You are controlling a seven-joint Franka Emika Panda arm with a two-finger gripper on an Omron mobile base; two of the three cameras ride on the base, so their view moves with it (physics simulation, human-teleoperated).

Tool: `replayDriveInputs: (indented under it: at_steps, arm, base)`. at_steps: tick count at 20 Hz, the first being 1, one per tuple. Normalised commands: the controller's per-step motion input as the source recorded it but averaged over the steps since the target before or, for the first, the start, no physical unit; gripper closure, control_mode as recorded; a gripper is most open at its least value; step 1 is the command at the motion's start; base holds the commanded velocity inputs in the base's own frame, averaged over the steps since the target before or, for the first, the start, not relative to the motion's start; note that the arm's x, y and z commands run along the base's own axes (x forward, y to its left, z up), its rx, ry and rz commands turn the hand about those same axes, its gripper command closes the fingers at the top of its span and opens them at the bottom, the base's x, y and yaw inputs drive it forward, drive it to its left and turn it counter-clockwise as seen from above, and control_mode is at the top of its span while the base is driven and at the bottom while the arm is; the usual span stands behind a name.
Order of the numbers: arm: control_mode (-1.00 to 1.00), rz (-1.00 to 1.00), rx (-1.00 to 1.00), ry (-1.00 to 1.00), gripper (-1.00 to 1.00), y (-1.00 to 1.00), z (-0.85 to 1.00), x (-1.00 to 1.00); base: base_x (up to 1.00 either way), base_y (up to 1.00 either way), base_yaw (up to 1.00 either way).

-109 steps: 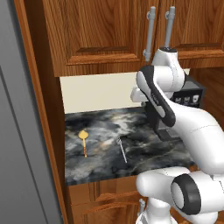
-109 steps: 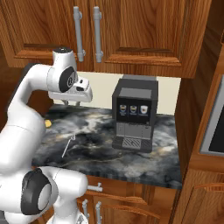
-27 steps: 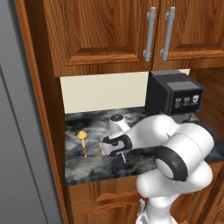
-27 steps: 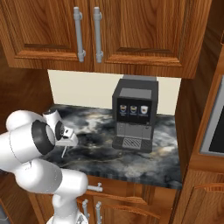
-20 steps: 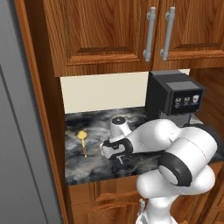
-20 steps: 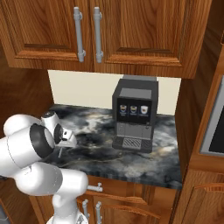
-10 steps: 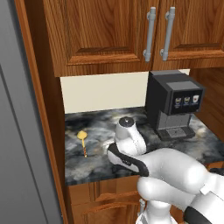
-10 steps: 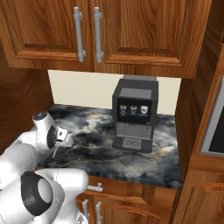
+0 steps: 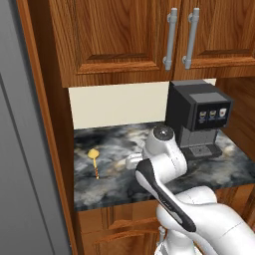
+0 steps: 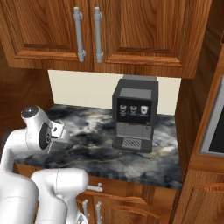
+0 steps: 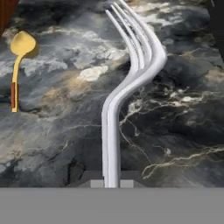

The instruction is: Take the fork and place it on the left side of the plate. Then take the spoon and place it on the right side of the plate. Make sure they're directly next to the plate.

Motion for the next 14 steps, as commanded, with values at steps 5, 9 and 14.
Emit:
replayDriveInputs:
  at_steps: [5,9,14]
  arm:
    - [-1.00,0.00,0.00,0.00,1.00,-0.05,1.00,-0.34]
    - [-1.00,0.00,0.00,0.00,1.00,-0.06,1.00,-0.41]
    - [-1.00,0.00,0.00,0.03,1.00,-0.08,0.95,-0.46]
  base:
    - [0.00,0.00,0.00]
    - [0.00,0.00,0.00]
    - [0.00,0.00,0.00]
